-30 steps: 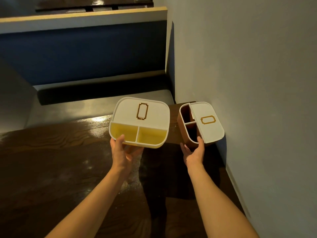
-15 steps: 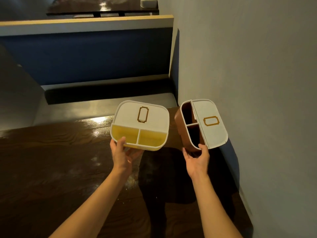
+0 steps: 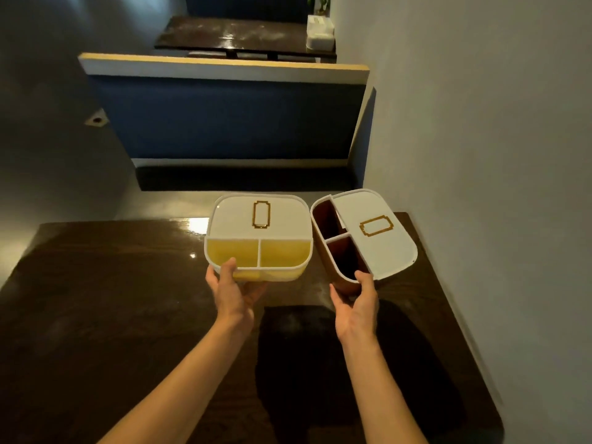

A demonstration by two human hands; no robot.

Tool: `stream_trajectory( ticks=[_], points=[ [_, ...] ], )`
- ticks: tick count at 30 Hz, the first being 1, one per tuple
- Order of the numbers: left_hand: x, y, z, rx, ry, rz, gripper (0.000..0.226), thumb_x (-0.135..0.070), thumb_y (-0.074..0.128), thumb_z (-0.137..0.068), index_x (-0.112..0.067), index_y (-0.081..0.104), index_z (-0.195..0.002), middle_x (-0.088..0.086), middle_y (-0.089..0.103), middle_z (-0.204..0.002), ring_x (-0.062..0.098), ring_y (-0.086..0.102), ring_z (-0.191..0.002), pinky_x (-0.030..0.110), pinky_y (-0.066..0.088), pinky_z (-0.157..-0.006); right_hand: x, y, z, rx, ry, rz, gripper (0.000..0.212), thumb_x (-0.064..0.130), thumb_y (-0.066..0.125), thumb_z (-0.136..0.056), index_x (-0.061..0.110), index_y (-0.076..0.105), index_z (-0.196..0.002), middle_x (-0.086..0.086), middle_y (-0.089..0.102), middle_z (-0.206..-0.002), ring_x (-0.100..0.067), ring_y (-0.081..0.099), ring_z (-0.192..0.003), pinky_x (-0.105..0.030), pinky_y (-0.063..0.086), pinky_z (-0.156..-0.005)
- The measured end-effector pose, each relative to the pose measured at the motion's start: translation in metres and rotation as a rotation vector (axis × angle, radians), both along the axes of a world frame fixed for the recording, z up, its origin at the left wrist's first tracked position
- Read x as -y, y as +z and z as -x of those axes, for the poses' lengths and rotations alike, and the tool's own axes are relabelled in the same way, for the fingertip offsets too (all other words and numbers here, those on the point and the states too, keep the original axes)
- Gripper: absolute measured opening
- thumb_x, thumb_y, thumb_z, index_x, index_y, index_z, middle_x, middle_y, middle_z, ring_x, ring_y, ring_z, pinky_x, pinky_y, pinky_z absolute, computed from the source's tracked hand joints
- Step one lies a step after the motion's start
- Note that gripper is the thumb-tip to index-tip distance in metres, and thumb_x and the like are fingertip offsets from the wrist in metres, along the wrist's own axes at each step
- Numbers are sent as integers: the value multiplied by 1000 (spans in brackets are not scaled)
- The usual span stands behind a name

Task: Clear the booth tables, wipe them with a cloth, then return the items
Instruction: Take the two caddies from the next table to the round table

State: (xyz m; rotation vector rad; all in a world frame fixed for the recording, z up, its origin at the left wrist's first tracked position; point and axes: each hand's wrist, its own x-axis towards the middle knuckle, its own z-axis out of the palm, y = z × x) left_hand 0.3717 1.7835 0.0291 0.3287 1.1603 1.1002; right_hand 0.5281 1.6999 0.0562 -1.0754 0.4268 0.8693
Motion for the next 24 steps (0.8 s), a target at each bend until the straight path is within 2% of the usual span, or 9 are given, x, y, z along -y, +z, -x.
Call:
stream_trajectory(
  ticks=[2,5,7,10,15,20,24],
  points=[
    [1,8,32,17,29,12,57,-29,55,-100,-32,28,-151,11,53,-133,34,62,-113,51,61,-76,-6,10,37,-7,14,-14,27,14,65,-90,14,59,-115,-10,58,-118,-29,53,-120,-44,48,-100],
    [3,20,82,58,96,6,59,-27,56,-99,-32,28,-151,9,56,-130,32,64,-109,52,61,-78,-14,23,95,-24,34,-26,30,16,66,-89,16,59,-118,-11,61,-119,-28,56,-117,-42,50,-98],
    [3,28,116,65,127,-14,60,-24,57,-99,-32,27,-151,6,57,-126,28,65,-107,52,61,-79,-20,31,136,-34,59,-27,23,18,66,-89,19,59,-111,-10,61,-116,-27,58,-112,-43,51,-97],
    [-1,35,171,78,149,-39,63,-21,58,-100,-34,26,-152,3,56,-125,28,64,-108,60,57,-87,-31,41,194,-79,82,-47,17,20,66,-88,22,57,-103,-11,59,-115,-28,57,-107,-45,52,-98],
    [-4,44,248,45,215,-57,61,-22,59,-99,-34,28,-150,4,55,-126,27,64,-108,57,59,-86,-51,51,274,-120,125,-98,16,16,65,-89,22,58,-101,-12,58,-115,-31,56,-112,-49,51,-101],
    [1,50,306,31,329,-62,57,-22,58,-100,-33,29,-148,4,55,-124,26,63,-108,54,60,-85,-61,56,336,-115,253,-99,25,15,67,-88,21,58,-110,-12,59,-120,-30,56,-114,-46,53,-99],
    [7,49,340,24,423,-70,58,-24,58,-100,-35,28,-148,5,55,-127,29,60,-116,51,61,-81,-64,59,368,-125,353,-83,24,15,68,-87,20,55,-106,-12,58,-118,-31,56,-114,-46,51,-102]
  ],
)
